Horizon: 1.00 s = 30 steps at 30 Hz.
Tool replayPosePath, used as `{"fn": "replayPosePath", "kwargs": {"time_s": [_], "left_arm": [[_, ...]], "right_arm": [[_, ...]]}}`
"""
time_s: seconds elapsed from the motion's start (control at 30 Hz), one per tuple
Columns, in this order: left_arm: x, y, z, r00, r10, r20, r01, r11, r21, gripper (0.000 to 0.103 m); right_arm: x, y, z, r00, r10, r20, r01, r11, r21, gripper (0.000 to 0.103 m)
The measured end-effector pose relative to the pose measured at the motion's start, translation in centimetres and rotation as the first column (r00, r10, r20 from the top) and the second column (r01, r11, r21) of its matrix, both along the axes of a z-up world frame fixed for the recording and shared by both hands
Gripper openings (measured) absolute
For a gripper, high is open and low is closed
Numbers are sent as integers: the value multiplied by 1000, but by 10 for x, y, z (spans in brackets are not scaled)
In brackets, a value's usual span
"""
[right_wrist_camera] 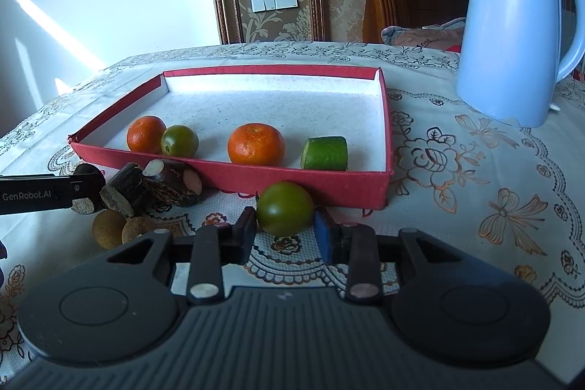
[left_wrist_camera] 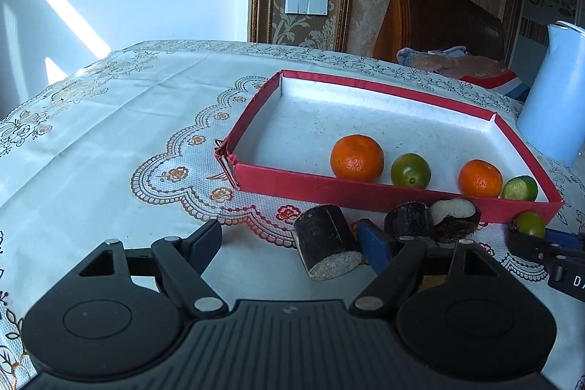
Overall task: Organize fruits
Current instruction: 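Close the left tool on the dark cylinder piece with white cut face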
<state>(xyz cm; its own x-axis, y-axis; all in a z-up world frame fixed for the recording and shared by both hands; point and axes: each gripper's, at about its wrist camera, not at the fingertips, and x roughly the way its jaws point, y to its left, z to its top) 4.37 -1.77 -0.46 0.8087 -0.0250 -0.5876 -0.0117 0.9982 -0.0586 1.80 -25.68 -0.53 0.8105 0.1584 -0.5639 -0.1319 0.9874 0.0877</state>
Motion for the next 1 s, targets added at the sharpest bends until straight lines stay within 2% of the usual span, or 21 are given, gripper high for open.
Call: {"fn": "replayPosePath", "kwargs": {"time_s": [0.37,1.0], "left_arm": [[7,-12,-6,999,-17,-28,18,998,52,81],[7,-12,-6,1000,-17,-22,18,999,45,81]], "right_arm": [[0,0,0,1000,-1,1,1,1000,1,32],[0,0,0,1000,-1,1,1,1000,4,32]]}}
